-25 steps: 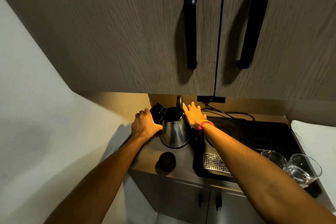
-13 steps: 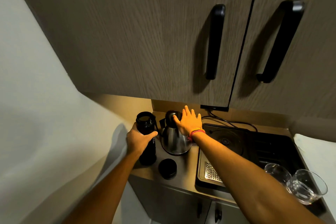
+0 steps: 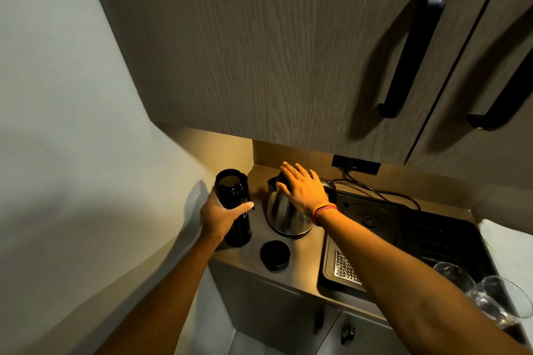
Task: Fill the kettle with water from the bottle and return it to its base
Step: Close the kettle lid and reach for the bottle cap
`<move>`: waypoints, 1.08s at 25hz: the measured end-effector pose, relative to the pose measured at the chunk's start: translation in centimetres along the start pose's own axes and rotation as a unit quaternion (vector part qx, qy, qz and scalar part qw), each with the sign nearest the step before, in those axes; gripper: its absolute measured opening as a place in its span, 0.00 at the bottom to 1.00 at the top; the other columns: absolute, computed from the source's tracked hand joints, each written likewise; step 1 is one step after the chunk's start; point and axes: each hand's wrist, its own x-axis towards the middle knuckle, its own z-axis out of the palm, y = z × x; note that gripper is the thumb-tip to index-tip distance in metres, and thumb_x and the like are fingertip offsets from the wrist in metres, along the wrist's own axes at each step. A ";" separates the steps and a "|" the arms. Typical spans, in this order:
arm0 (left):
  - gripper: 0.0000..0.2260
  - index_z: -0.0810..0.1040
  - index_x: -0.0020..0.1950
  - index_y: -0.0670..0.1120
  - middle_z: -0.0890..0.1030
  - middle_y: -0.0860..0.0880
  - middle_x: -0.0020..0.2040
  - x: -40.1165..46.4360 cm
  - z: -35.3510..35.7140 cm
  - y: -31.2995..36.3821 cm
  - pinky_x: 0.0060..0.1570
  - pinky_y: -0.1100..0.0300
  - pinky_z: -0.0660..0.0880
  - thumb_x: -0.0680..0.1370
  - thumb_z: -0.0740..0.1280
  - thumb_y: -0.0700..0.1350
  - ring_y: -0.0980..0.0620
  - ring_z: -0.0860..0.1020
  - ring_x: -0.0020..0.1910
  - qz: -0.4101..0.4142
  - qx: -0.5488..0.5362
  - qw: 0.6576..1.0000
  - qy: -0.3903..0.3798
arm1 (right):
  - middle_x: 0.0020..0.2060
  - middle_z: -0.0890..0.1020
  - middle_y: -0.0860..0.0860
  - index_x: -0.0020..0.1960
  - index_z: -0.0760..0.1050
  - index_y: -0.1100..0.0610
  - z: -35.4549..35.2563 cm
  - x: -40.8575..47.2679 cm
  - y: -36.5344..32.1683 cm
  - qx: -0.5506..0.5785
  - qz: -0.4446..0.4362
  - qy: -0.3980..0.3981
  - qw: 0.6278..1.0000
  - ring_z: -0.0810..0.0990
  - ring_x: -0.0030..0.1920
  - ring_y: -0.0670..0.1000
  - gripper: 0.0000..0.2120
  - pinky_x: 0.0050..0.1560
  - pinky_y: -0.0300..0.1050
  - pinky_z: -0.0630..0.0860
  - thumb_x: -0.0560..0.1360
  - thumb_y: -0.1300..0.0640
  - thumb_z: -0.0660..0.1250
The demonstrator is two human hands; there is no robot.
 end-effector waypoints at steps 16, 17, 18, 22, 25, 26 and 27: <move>0.27 0.73 0.48 0.46 0.75 0.48 0.45 -10.9 2.3 -4.9 0.40 0.59 0.73 0.66 0.74 0.67 0.49 0.75 0.45 0.070 0.310 0.948 -0.031 | 0.68 0.72 0.56 0.70 0.68 0.56 4.3 -6.7 -1.4 -0.164 -0.266 0.105 0.944 0.73 0.64 0.57 0.26 0.63 0.56 0.73 0.79 0.43 0.52; 0.26 0.73 0.50 0.46 0.75 0.48 0.48 -11.4 2.9 -5.1 0.41 0.60 0.72 0.67 0.75 0.65 0.49 0.75 0.48 0.083 0.324 0.941 -0.054 | 0.63 0.74 0.55 0.69 0.68 0.56 5.6 -7.9 -1.5 -0.153 -0.283 0.066 0.944 0.75 0.57 0.56 0.26 0.57 0.53 0.75 0.78 0.42 0.53; 0.26 0.73 0.51 0.46 0.75 0.48 0.49 -11.4 3.3 -5.1 0.40 0.61 0.70 0.66 0.77 0.62 0.49 0.75 0.49 0.086 0.327 0.939 -0.058 | 0.62 0.73 0.54 0.70 0.66 0.55 6.7 -8.8 -1.7 -0.133 -0.270 0.010 0.953 0.76 0.55 0.55 0.28 0.54 0.51 0.76 0.77 0.39 0.53; 0.33 0.71 0.58 0.45 0.74 0.45 0.55 -9.5 2.7 -3.7 0.46 0.55 0.74 0.63 0.79 0.62 0.46 0.75 0.53 -0.012 0.253 0.966 0.052 | 0.69 0.66 0.55 0.77 0.51 0.48 9.2 -10.4 -2.0 -0.054 -0.151 -0.147 0.976 0.74 0.62 0.57 0.39 0.57 0.53 0.79 0.72 0.39 0.64; 0.42 0.67 0.68 0.42 0.71 0.41 0.64 -6.3 1.4 -2.1 0.56 0.40 0.78 0.64 0.80 0.61 0.41 0.73 0.63 -0.074 0.163 0.980 0.090 | 0.66 0.70 0.55 0.73 0.58 0.52 8.9 -9.8 -2.5 -0.003 -0.127 -0.144 0.981 0.75 0.62 0.57 0.38 0.58 0.52 0.80 0.69 0.46 0.72; 0.44 0.67 0.70 0.42 0.71 0.41 0.66 -5.2 1.0 -1.5 0.59 0.40 0.77 0.63 0.81 0.60 0.41 0.73 0.65 -0.075 0.133 0.985 0.086 | 0.64 0.71 0.54 0.71 0.61 0.53 8.5 -9.4 -2.6 0.009 -0.124 -0.137 0.983 0.76 0.61 0.56 0.38 0.58 0.52 0.80 0.67 0.46 0.73; 0.44 0.67 0.71 0.42 0.72 0.41 0.67 -4.1 0.7 -0.9 0.62 0.41 0.76 0.64 0.82 0.58 0.42 0.73 0.66 -0.068 0.099 0.990 0.076 | 0.62 0.73 0.53 0.68 0.63 0.53 7.8 -9.0 -2.8 0.031 -0.116 -0.127 0.985 0.76 0.60 0.54 0.37 0.58 0.52 0.79 0.65 0.45 0.75</move>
